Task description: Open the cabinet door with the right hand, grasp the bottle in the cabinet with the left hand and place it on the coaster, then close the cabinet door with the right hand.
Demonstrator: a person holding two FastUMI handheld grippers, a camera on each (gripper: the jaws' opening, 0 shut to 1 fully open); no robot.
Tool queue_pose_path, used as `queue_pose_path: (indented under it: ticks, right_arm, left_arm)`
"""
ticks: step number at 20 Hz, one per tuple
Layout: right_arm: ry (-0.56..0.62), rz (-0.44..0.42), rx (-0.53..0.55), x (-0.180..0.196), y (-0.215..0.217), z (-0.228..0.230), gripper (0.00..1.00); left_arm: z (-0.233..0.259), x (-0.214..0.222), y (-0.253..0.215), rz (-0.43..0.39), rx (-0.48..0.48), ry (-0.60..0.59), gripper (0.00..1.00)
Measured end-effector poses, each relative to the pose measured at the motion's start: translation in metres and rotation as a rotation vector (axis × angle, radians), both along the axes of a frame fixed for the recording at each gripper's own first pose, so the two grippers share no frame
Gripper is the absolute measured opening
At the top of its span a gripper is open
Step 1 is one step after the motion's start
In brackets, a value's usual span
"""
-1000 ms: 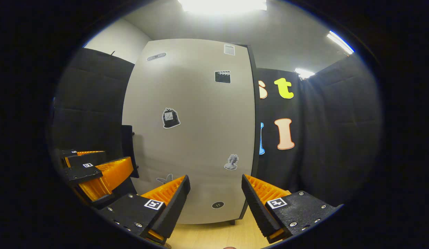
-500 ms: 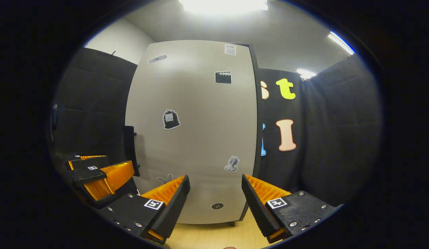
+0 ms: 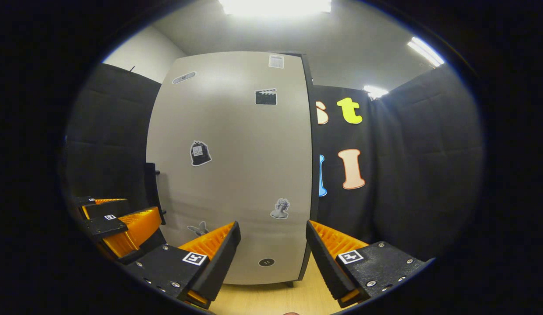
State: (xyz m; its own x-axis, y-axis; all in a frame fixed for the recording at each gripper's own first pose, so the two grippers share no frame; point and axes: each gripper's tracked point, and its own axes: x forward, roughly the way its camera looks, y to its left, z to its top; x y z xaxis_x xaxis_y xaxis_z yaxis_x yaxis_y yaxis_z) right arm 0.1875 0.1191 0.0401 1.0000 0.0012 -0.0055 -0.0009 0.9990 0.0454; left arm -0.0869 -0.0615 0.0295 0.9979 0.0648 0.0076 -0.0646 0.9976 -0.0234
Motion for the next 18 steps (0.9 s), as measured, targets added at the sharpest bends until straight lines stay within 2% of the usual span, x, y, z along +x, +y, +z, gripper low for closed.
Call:
queue_pose_path:
  ticks: [8, 9, 11, 12, 13, 14, 15, 16, 17, 18]
  right_arm:
    - [-0.002, -0.004, -0.001, -0.0068, -0.0035, -0.0008, 0.93]
    - [-0.003, -0.006, -0.001, -0.0072, -0.004, -0.0007, 0.93]
    - [-0.005, -0.007, -0.002, -0.0094, -0.0041, -0.0002, 0.93]
    - [-0.005, -0.006, -0.001, -0.0089, -0.0041, 0.0004, 0.93]
    - [-0.004, -0.006, -0.002, -0.0086, -0.0044, 0.0005, 0.93]
    - [-0.003, -0.008, -0.002, -0.0081, -0.0052, 0.0006, 0.93]
    - [-0.001, -0.009, 0.002, -0.0088, -0.0055, 0.0004, 0.93]
    - [0.002, -0.012, 0.004, -0.0092, -0.0063, -0.0006, 0.93]
    - [0.005, -0.015, 0.005, -0.0097, -0.0074, -0.0011, 0.93]
    - [0.007, -0.017, 0.007, -0.0092, -0.0079, -0.0012, 0.93]
  left_arm:
    - [0.003, -0.0022, -0.0066, -0.019, -0.006, -0.018, 0.89]
    - [0.0034, -0.0013, -0.0056, -0.017, -0.001, -0.02, 0.97]
    - [0.0029, -0.002, -0.006, -0.018, 0.001, -0.026, 0.97]
    - [0.003, -0.0023, -0.0067, -0.022, 0.0, -0.026, 0.89]
    - [0.0029, -0.002, -0.0066, -0.024, 0.0, -0.024, 0.89]
    - [0.0027, -0.0029, -0.0071, -0.026, 0.001, -0.023, 0.82]
    - [0.0026, -0.0027, -0.0071, -0.029, 0.002, -0.022, 0.82]
    - [0.0027, -0.0032, -0.0078, -0.032, 0.001, -0.023, 0.97]
    - [0.0036, -0.0029, -0.0087, -0.037, -0.004, -0.028, 0.89]
    - [0.0039, -0.003, -0.0097, -0.041, -0.006, -0.033, 0.89]
